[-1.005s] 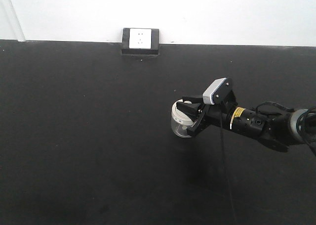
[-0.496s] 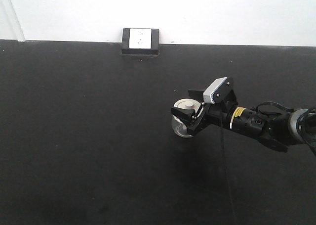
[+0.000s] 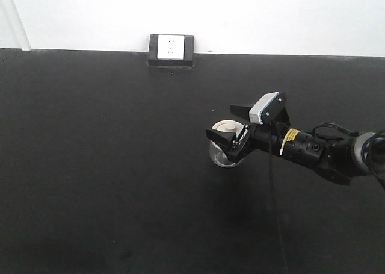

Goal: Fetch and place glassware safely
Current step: 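Lower the jar onto the benchtop with the right gripper, then open the right gripper and lift it away from the jar lid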

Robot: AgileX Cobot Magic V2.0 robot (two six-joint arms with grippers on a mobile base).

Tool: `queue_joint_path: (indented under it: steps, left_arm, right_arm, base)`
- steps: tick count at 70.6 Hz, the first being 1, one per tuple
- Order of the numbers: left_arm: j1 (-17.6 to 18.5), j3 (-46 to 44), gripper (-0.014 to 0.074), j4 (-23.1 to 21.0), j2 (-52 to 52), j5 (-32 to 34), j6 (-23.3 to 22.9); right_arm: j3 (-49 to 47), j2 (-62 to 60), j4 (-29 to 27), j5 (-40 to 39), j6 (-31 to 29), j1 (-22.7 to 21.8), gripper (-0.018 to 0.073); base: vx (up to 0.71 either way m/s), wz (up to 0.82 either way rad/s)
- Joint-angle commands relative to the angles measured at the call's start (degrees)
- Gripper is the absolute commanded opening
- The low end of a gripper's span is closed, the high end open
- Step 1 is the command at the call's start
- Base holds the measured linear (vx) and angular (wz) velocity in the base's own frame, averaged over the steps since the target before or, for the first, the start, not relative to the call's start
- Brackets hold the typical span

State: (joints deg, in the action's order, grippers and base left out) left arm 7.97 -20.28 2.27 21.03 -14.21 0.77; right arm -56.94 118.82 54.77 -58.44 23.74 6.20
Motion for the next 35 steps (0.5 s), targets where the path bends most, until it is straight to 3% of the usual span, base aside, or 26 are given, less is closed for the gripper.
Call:
queue_joint_path:
  steps: [1,11,21,27,35]
  left_arm:
    - [0.4,-1.5,-0.0007,-0.4,0.3,4.1,-0.3]
    - [0.4,-1.5,-0.0007,-0.4,0.3,4.1,-0.3]
    - [0.4,-1.5,-0.0007,-0.4,0.3,4.1,-0.3]
    - [0.4,-1.5,-0.0007,-0.4,0.3,4.1,-0.3]
    - [0.4,-1.5,-0.0007,-0.4,0.3,4.1,-0.3]
  right_arm:
    - [-1.3,-5.1,-2.1,-3.9,-0.4,-0.2,0.0596]
    - [-1.2,-9.4,-2.3,-0.5,1.3,-0.2,0.056]
    - [-1.2,-16.7,-2.5,11.0,8.8,-0.2,0.0488]
    - [-1.2,-21.3,-2.5,19.5,13.7,-0.2,0.0412]
    - [-1.2,-28.2,-2.0,30.8,18.0,-0.2,0.0236]
  base:
    - [0.0,0.0]
    - [0.0,0.0]
    - [0.0,0.0]
    - [0.0,0.0]
    - [0.0,0.0]
